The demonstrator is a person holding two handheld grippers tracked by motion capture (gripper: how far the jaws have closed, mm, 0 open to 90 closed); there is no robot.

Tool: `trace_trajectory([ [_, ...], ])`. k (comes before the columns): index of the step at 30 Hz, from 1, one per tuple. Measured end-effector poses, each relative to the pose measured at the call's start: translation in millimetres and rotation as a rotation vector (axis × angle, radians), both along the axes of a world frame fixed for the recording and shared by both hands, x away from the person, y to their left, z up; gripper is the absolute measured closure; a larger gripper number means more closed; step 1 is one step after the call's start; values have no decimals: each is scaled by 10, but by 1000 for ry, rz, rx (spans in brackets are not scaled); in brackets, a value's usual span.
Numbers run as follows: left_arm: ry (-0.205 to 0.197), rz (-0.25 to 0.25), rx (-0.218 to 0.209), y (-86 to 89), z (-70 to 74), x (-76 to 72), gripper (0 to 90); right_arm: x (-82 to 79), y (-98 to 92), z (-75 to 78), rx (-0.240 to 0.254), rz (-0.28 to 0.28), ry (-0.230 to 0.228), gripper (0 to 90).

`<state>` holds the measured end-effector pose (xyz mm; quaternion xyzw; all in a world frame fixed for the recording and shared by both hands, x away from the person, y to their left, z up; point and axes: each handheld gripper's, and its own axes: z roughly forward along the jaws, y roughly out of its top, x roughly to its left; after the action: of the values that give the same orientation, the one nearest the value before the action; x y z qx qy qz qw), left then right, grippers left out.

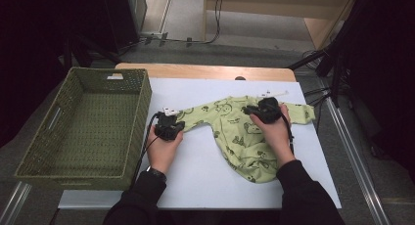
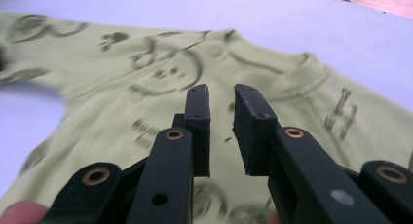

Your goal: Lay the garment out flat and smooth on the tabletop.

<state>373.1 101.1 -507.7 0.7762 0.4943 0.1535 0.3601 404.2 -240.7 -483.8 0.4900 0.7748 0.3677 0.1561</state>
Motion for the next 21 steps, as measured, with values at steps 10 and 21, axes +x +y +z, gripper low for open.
trace_trajectory([
  [10,3,-5,-12,16,-4,4,896,552,143,-153,-61,-41,72,567],
  [21,1,-7,-16,19,-7,9,897,589,245,-255,-99,-59,99,719],
])
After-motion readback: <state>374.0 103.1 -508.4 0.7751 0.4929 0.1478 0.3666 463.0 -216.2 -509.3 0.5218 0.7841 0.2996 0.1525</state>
